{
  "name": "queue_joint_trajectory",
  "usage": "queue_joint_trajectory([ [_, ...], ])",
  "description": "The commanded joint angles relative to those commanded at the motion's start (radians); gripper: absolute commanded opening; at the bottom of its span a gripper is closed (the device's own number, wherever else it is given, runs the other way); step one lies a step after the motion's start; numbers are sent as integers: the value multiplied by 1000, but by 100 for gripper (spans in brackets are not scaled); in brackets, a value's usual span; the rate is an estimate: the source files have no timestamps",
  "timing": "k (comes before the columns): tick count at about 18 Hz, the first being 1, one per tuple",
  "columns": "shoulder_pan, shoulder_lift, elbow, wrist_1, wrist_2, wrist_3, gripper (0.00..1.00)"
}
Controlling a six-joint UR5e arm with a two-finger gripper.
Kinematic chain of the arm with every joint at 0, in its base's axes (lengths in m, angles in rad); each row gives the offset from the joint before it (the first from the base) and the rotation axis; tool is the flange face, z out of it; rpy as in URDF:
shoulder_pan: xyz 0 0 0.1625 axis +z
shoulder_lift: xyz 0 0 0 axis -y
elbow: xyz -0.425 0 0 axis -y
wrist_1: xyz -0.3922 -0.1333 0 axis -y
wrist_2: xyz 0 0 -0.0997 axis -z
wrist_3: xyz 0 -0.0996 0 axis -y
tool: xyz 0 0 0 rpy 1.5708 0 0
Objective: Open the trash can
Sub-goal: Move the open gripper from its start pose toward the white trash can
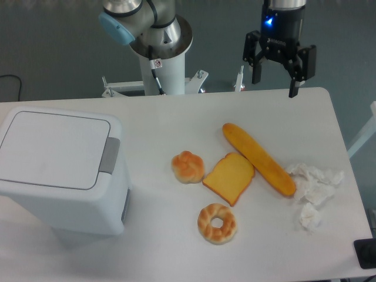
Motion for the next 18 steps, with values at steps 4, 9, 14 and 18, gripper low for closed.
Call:
queue_joint_trajectory([
  [4,-2,-5,0,-2,-29,-5,100],
  [9,-2,-6,2,0,-51,-8,100],
  [14,-2,-2,0,0,-66,-106,100],
  [18,-3,5,0,0,-64,-153,100],
])
